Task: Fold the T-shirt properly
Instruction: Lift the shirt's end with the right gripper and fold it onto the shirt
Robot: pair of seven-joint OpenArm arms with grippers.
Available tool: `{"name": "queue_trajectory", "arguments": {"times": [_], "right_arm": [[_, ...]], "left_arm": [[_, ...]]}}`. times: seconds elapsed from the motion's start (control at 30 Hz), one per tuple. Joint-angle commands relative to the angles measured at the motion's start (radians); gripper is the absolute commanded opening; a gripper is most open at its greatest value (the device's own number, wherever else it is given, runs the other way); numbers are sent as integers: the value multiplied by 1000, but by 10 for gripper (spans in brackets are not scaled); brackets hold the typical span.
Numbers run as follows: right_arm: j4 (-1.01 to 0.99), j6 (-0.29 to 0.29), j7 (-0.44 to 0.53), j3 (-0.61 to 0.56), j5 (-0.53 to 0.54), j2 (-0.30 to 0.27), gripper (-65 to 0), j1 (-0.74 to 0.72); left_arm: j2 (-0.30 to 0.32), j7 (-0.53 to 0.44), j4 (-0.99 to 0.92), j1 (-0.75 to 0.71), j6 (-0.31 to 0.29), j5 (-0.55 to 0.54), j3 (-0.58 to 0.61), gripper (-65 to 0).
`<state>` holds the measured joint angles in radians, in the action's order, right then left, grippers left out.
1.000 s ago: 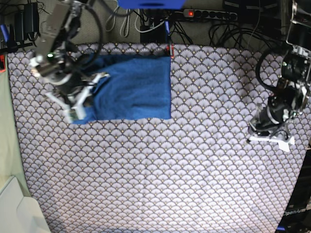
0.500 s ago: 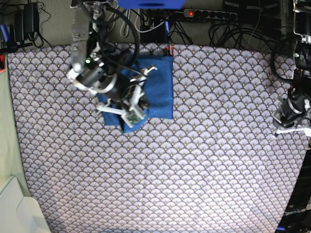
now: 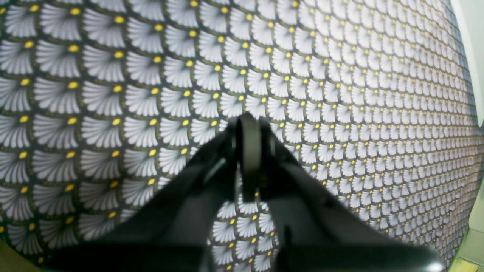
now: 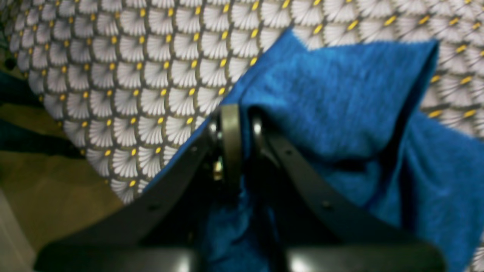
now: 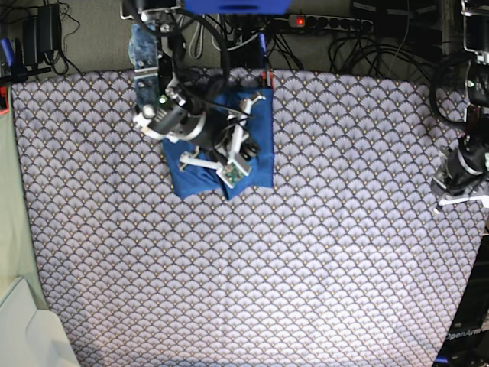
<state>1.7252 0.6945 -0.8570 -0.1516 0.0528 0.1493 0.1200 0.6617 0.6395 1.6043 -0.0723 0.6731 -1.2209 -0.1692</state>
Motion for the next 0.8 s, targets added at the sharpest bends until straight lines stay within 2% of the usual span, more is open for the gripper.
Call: {"name": "queue_trajectory", "arguments": {"times": [0.0,0.23,0.3,0.4,0.53,0.6,0.77], "right_arm": [[11,4,22,-4,19,8,-650,-21],[-20,4,22,-24,20,8,-636,-52],[-20,4,22,-24,20,8,-597,-52],[-12,4,22,-30,20,8,-494,-52],[-11,4,14,-47,20,8,-395,-44],[5,4,12,-49,20,8,-377,-42],[186,4,12,-56,12,8,-378,-24]], "left_arm": [[19,13,15,15,25,-63,-14,-647],[19,19,15,15,25,-63,-14,-647],[19,19,15,15,25,-63,-14,-647],[19,21,15,15,25,-63,-14,-647],[19,21,15,15,25,-63,-14,-647],[19,21,15,15,25,-63,-14,-647],[19,23,15,15,25,-63,-14,-647]]}}
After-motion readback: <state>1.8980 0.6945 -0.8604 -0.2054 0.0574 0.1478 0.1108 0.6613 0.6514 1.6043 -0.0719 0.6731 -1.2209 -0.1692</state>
